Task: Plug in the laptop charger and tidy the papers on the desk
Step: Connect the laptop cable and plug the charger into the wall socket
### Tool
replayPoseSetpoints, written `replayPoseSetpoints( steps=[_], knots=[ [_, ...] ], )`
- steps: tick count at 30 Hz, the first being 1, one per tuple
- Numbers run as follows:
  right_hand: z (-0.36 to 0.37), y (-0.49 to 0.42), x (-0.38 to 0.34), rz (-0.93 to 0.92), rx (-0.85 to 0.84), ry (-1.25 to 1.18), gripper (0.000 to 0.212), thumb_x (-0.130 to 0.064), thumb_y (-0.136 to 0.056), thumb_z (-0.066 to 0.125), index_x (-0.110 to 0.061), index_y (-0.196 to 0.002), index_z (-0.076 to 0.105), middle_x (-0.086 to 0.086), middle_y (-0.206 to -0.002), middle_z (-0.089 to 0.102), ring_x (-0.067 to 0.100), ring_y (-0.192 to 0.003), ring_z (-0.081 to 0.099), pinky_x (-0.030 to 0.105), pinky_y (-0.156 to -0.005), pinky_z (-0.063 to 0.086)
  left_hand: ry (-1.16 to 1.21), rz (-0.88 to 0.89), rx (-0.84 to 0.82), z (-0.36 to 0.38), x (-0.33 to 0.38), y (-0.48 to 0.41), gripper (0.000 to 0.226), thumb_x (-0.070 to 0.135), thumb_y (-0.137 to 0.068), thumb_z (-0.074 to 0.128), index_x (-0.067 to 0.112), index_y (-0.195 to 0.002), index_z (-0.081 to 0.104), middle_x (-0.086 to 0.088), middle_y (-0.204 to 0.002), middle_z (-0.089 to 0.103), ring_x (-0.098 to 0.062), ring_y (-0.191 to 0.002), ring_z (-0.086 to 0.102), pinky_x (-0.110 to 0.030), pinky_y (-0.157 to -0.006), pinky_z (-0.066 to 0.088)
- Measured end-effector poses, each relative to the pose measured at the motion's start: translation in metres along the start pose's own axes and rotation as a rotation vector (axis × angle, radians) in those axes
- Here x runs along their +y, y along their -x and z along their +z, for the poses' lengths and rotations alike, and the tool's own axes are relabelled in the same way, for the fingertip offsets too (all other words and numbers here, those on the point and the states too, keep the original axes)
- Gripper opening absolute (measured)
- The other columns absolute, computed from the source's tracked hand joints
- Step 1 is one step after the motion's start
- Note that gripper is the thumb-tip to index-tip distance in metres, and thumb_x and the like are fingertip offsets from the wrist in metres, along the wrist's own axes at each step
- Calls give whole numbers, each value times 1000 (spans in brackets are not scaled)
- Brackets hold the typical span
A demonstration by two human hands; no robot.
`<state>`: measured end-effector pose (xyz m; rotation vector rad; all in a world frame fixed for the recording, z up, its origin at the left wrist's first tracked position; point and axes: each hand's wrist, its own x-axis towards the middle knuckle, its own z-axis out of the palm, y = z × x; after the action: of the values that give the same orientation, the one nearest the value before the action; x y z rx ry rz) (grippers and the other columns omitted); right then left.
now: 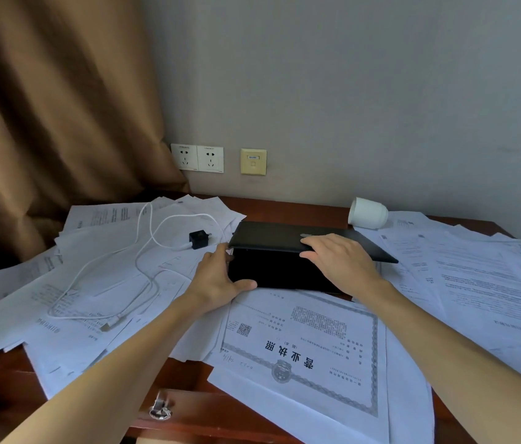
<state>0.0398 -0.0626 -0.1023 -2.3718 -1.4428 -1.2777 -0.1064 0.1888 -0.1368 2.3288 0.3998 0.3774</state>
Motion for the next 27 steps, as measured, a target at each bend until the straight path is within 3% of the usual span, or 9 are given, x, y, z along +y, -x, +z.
replayPoseSetpoints(
  steps=[4, 9, 14, 17, 21, 23, 27],
  knots=[
    [1, -12, 8, 26, 25, 25, 63, -53, -107, 24, -14, -107, 74, -1, -93, 76, 21, -78, 71, 33, -61, 55, -201, 73, -46, -4, 1, -10, 77, 57, -75, 87, 24, -138, 58, 3, -129, 59, -22, -126, 51, -37, -107, 45],
    [-5, -37, 21, 74, 12, 15, 73, -61, -105, 10, -19, -101, 70, -5, -82, 72, 21, -77, 68, 36, -53, 51, -276, 84, -129, -9, 0, -16, 63, 61, -76, 83, 29, -127, 66, 9, -115, 50, -19, -121, 49, -37, -105, 44],
    [-8, -61, 38, 103, 127, 18, 67, -65, -104, 22, -14, -84, 62, -2, -61, 58, 22, -54, 56, 33, -53, 43, -298, 107, -152, -10, 3, -21, 59, 62, -76, 83, 28, -121, 67, 10, -113, 50, -16, -114, 49, -36, -102, 43],
    [-9, -74, 46, 132, 212, -8, 59, -64, -101, 37, -11, -83, 58, 0, -65, 55, 23, -60, 50, 36, -60, 44, -273, 139, -173, -11, -5, -23, 60, 69, -71, 82, 30, -114, 66, 13, -109, 49, -16, -112, 49, -37, -102, 39],
    [-7, -94, 52, 239, 249, -1, 56, -64, -99, 43, -12, -83, 56, 3, -81, 54, 26, -76, 47, 39, -71, 41, -207, 221, -137, -8, -24, -22, 89, 108, -50, 43, 41, -105, 58, 23, -103, 46, -8, -107, 46, -30, -95, 29],
    [-4, -102, 53, 281, 275, 46, 53, -61, -100, 45, -13, -80, 55, 3, -79, 52, 26, -75, 45, 39, -70, 39, -195, 248, -99, -5, -28, -21, 86, 107, -60, 36, 40, -108, 61, 24, -101, 46, -5, -104, 45, -28, -94, 28],
    [8, -113, 52, 359, 289, 30, 41, -51, -101, 54, -15, -81, 57, -1, -75, 56, 23, -72, 48, 37, -70, 41, -185, 285, -31, -3, -29, -20, 55, 79, -85, 48, 33, -107, 69, 21, -93, 46, 3, -96, 44, -30, -88, 31]
  ],
)
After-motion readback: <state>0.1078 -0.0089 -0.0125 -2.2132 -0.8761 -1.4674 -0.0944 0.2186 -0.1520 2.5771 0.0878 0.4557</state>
